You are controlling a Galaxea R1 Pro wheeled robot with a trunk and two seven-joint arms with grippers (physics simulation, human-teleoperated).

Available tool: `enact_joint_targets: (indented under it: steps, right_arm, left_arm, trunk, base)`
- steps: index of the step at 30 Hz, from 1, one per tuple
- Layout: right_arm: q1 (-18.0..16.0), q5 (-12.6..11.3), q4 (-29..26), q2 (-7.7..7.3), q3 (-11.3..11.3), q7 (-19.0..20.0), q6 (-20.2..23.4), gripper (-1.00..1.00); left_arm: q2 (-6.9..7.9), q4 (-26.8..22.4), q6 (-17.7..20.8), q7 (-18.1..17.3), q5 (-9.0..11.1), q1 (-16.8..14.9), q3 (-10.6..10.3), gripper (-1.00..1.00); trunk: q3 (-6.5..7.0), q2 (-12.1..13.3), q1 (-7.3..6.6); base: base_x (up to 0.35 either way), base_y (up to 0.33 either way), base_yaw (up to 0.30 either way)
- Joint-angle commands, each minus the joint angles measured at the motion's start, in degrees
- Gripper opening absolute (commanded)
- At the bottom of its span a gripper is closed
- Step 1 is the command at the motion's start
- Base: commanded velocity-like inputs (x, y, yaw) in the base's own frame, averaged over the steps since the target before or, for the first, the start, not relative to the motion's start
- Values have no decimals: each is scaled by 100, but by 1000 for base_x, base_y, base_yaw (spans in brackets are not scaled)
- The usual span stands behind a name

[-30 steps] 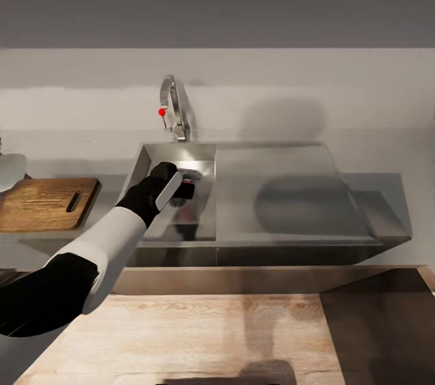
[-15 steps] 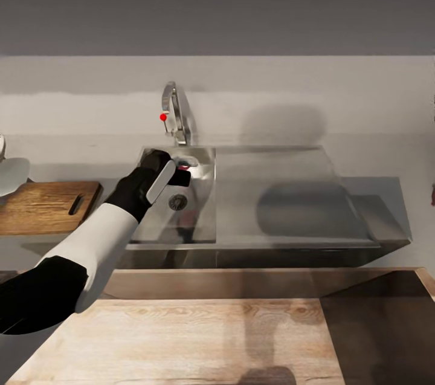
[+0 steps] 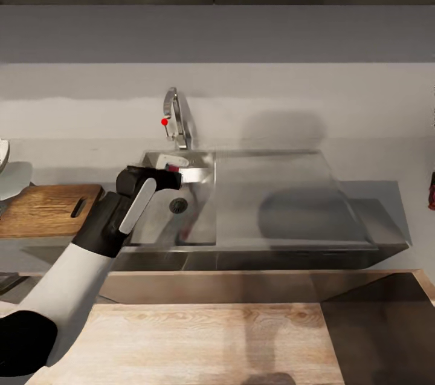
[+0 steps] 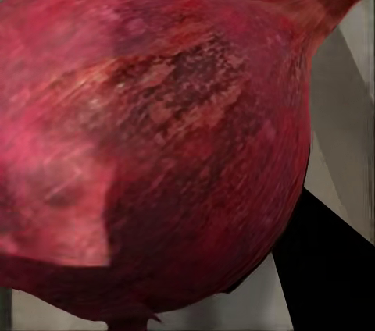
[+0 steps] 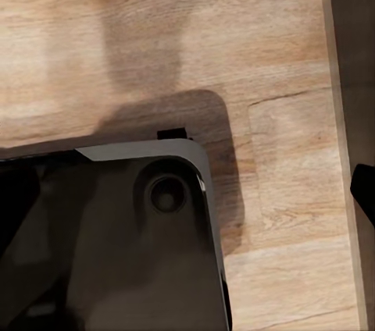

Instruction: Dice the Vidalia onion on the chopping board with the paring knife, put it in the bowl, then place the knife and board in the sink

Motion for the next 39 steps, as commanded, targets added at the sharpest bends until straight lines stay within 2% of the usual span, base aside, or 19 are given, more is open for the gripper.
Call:
enact_joint_targets:
  steps: [1,4,8,20,39]
  right_arm:
    - [-2,-12,-6,-4,49,-50,-11,100]
    - [-2,-12,-6,-4,49,-53,-11,100]
    - [0,-12,-6,-3,49,-59,-10,100]
    - [-1,-12,-6,-4,49,-58,-15,100]
    - [-2,-12,1,-4,49,-67,-14,100]
  left_arm:
    - [62,-226,13,47,71,106,-11,-100]
    - [173,-641,15,43,80,271,-8,-100]
    - [234,-841,20,42,91,331,-7,-100]
    - [241,-955,21,33,95,399,-2,-100]
    - [241,-959,23,33,95,401,2,-100]
  trunk:
    - [1,-9,4]
    - [28,-9,4]
    - [64,-9,4]
    - [173,-9,4]
    - [345,-9,4]
  base:
    - [-60,12,0]
    - [-164,103,0]
    - [-238,170,0]
    - [-233,208,0]
    - [-19,303,0]
